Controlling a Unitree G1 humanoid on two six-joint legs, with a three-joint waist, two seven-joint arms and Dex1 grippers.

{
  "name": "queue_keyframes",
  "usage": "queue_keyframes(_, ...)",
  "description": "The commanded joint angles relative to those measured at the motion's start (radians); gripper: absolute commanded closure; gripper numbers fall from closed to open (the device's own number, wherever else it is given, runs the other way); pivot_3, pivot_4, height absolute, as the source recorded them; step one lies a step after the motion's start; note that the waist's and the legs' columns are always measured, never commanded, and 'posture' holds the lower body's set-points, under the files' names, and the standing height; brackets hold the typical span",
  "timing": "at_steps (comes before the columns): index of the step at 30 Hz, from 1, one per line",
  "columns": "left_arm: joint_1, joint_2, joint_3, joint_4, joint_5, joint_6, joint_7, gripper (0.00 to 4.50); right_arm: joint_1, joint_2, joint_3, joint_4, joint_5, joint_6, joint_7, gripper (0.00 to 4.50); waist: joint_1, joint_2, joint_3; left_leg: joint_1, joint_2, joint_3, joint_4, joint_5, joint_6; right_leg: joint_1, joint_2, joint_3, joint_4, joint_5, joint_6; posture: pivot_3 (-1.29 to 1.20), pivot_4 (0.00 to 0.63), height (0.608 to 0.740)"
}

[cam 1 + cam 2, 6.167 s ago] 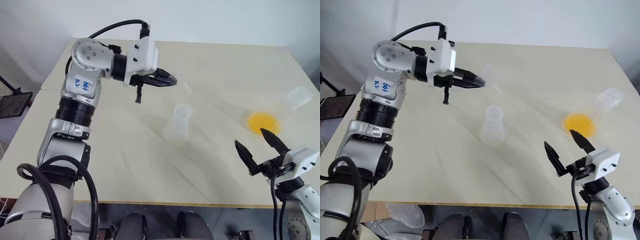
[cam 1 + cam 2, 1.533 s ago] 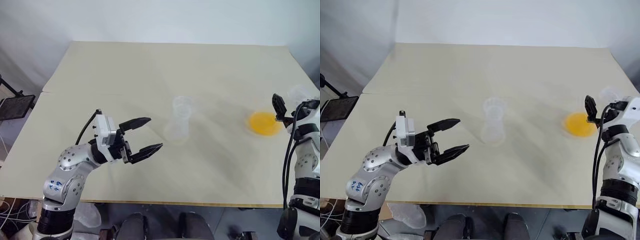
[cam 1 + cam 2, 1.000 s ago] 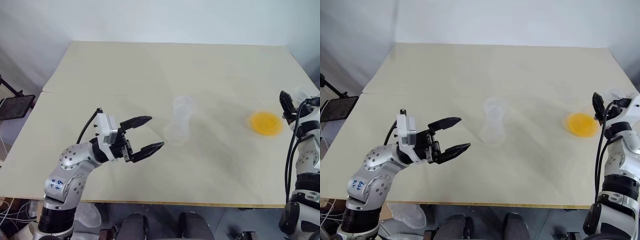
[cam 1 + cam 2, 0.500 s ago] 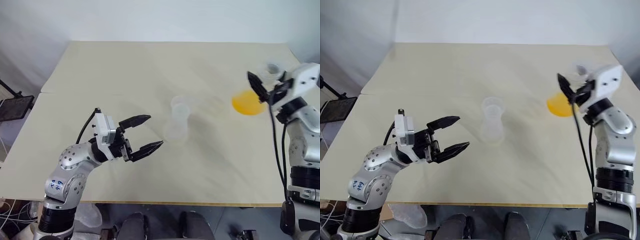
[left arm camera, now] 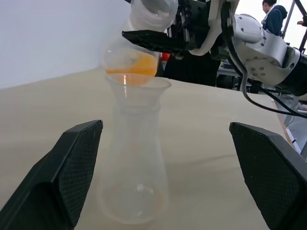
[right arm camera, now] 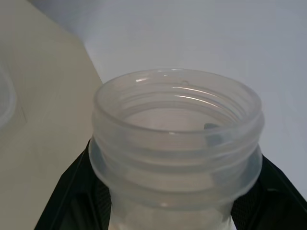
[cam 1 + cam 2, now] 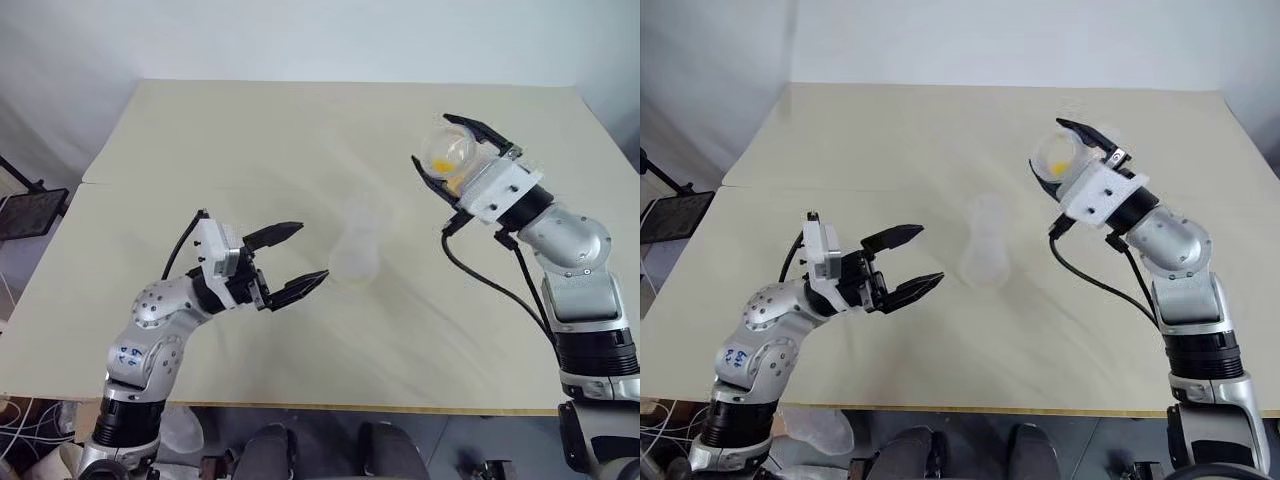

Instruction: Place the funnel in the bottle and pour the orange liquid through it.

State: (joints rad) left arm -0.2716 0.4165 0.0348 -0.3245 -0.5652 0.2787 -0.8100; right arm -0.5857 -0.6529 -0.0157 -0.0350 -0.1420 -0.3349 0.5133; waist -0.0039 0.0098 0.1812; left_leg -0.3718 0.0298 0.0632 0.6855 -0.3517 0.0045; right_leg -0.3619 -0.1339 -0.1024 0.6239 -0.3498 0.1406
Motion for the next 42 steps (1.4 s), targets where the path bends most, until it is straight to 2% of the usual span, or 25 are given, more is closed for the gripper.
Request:
queue_keyframes(1, -0.015, -0.010, -0.009, 0.004, 0.015, -0.025, 0.004, 0.00, -0.014, -0.014, 0.011, -0.012, -0.080, -0.086, -0.048, 1.94, 0.000, 0.000, 0.000, 0.000, 0.000, 0.000, 0.000, 0.000, 0.000, 0.000, 0.000, 0.000, 0.000, 0.000, 0.000, 0.00, 0.150, 0.740)
queue_keyframes(18, -0.011, -0.047, -0.039, -0.007, 0.030, -0.021, 0.034, 0.00, -0.097, -0.006, 0.106, 0.077, -0.360, -0.208, -0.203, 1.94, -0.002, -0.001, 0.000, 0.000, 0.001, 0.000, 0.000, 0.000, 0.000, 0.000, 0.000, 0.000, 0.000, 0.000, 0.000, 0.00, 0.150, 0.740)
queue_keyframes(32, -0.022, -0.062, -0.049, -0.005, 0.030, -0.023, 0.054, 0.00, -0.131, -0.019, 0.124, 0.099, -0.494, -0.238, -0.300, 1.94, -0.002, -0.001, 0.000, 0.000, 0.001, 0.000, 0.000, 0.000, 0.000, 0.000, 0.000, 0.000, 0.000, 0.000, 0.000, 0.00, 0.150, 0.740)
queue_keyframes(42, -0.014, -0.070, -0.044, -0.011, 0.036, -0.032, 0.077, 0.00, -0.148, -0.032, 0.128, 0.111, -0.503, -0.258, -0.306, 1.94, -0.005, -0.001, 0.000, 0.000, 0.001, 0.000, 0.000, 0.000, 0.000, 0.000, 0.000, 0.000, 0.000, 0.000, 0.000, 0.00, 0.150, 0.740)
